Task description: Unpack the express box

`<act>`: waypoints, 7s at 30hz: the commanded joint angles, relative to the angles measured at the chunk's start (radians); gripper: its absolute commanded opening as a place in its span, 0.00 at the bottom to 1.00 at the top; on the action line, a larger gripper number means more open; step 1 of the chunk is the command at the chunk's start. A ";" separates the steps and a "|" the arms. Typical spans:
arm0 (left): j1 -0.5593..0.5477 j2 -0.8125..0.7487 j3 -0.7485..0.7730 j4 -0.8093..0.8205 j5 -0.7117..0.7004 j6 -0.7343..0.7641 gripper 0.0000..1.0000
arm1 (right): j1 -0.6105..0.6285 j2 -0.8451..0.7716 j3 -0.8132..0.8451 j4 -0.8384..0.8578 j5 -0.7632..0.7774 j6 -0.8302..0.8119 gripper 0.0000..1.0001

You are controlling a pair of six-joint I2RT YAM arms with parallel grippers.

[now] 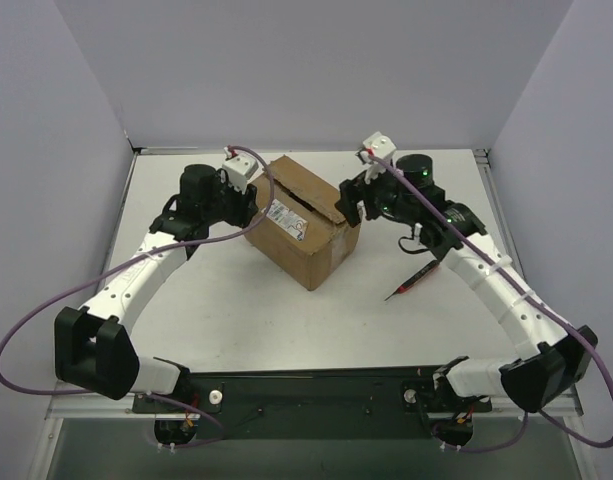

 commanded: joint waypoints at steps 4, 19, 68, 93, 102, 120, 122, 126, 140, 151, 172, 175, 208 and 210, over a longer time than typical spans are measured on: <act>0.034 0.020 -0.020 0.078 0.060 -0.104 0.52 | 0.178 0.192 0.047 0.240 0.140 -0.140 0.72; 0.031 0.049 -0.017 0.189 0.320 -0.210 0.51 | 0.244 0.332 0.061 0.363 0.373 -0.373 0.69; 0.031 0.180 -0.046 0.220 0.396 -0.223 0.48 | 0.065 0.349 0.121 0.452 0.318 -0.461 0.62; 0.028 0.152 -0.005 0.079 0.369 -0.047 0.46 | -0.199 0.570 0.027 0.211 -0.164 0.042 0.48; 0.039 0.040 -0.008 0.033 0.331 0.090 0.47 | -0.156 0.391 -0.353 0.156 -0.247 0.185 0.58; 0.024 -0.090 0.162 -0.241 0.018 0.041 0.69 | -0.173 0.111 -0.085 0.191 -0.003 0.087 0.57; -0.001 -0.070 0.185 -0.320 0.003 0.058 0.70 | -0.138 0.123 -0.006 0.249 -0.004 0.078 0.57; -0.070 -0.054 0.155 -0.347 -0.110 0.092 0.73 | -0.020 0.211 0.122 0.280 0.023 0.081 0.58; -0.180 -0.018 0.104 -0.323 -0.273 0.158 0.75 | 0.033 0.202 -0.049 0.174 0.029 0.438 0.62; -0.188 0.031 0.118 -0.334 -0.261 0.156 0.75 | -0.107 0.217 -0.179 0.295 -0.245 0.648 0.16; -0.268 0.149 0.377 -0.475 -0.763 0.402 0.78 | -0.165 0.183 -0.244 0.302 -0.222 0.621 0.00; -0.220 0.149 0.421 -0.473 -0.764 0.393 0.78 | -0.171 0.180 -0.251 0.291 -0.218 0.604 0.00; 0.030 0.316 0.279 -0.505 0.234 0.009 0.57 | -0.175 0.205 -0.257 0.237 -0.192 0.428 0.00; 0.045 0.327 0.273 -0.504 0.333 -0.023 0.57 | -0.171 0.212 -0.255 0.237 -0.190 0.426 0.00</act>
